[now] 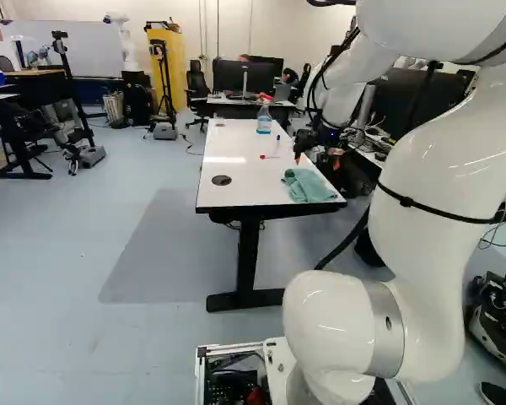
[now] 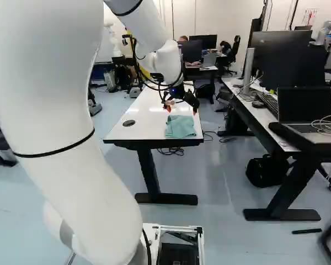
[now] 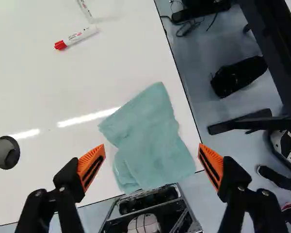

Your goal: Clean the table with the green towel

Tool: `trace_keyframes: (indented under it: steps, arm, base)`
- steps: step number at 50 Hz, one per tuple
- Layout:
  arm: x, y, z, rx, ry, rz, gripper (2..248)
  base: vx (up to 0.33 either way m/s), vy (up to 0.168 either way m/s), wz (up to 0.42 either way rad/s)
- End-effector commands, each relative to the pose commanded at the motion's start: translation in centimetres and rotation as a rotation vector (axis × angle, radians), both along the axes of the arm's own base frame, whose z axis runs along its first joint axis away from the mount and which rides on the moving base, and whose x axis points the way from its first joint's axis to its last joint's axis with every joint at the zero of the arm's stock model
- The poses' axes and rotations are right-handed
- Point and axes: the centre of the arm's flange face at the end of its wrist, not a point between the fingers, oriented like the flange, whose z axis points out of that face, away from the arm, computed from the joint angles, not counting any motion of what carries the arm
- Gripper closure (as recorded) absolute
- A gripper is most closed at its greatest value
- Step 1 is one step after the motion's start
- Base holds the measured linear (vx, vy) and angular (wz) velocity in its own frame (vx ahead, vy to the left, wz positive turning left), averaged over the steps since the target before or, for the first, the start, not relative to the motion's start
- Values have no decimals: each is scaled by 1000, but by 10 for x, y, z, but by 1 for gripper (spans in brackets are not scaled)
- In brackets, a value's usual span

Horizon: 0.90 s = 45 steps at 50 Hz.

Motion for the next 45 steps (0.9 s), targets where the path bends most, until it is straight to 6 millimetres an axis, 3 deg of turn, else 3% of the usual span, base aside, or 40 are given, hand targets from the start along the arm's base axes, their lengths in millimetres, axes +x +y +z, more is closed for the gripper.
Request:
trace_keyframes:
  steps: [15,45]
  arm:
    - [5,9,0,0,-1,19,3]
    - [13,62,0,0,0,123,3]
  base:
    - [0,0,0]
    - [0,0,0]
